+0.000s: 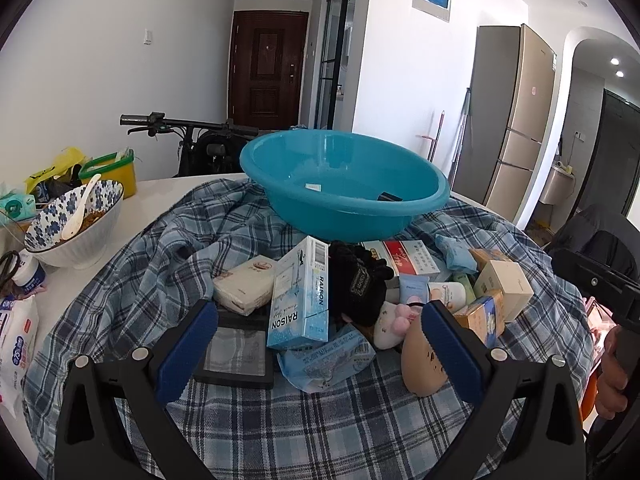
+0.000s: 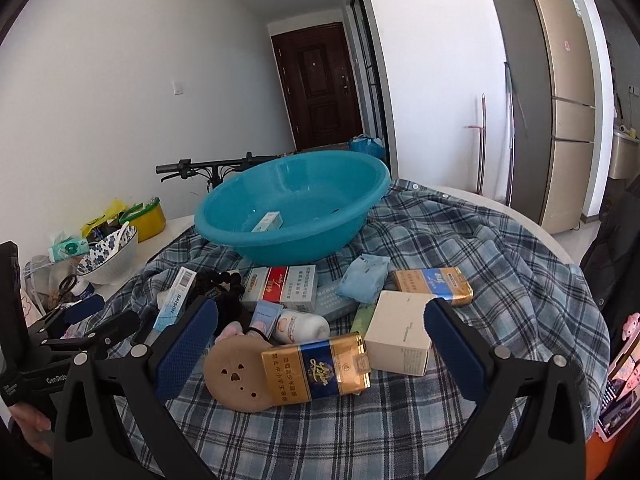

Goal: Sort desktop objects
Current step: 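Move both tools down toward the cluttered items beside the teal basin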

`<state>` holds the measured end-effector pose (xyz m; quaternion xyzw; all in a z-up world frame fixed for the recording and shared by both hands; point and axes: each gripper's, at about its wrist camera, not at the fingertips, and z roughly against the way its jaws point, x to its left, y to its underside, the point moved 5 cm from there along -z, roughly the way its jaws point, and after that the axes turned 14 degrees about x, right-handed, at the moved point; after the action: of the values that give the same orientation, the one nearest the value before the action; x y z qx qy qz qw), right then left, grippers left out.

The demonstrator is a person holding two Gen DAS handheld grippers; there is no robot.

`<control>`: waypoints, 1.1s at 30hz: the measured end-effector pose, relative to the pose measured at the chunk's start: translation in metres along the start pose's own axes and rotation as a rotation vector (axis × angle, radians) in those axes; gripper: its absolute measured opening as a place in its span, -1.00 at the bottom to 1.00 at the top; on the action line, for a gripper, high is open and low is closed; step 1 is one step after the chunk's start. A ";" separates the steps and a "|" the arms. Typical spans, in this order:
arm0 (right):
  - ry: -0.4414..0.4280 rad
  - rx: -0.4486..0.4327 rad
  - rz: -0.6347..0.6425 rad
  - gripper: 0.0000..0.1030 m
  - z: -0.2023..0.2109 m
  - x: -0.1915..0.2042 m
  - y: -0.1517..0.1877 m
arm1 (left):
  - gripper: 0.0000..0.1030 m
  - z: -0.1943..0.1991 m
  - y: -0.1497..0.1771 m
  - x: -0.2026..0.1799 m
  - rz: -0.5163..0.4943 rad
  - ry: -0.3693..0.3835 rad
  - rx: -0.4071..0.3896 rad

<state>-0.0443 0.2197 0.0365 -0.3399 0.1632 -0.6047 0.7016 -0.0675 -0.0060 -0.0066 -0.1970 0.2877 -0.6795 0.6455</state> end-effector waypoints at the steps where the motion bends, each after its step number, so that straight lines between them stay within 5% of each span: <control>1: 0.000 0.012 0.007 0.99 -0.004 0.001 0.002 | 1.00 -0.003 0.001 0.000 0.002 0.007 0.009; 33: 0.025 0.180 -0.031 0.99 -0.067 -0.003 0.025 | 0.96 -0.078 0.007 -0.009 0.019 -0.032 0.194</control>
<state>-0.0694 0.2052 -0.0290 -0.2702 0.1116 -0.6318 0.7179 -0.1112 0.0139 -0.0694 -0.1417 0.2120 -0.6949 0.6724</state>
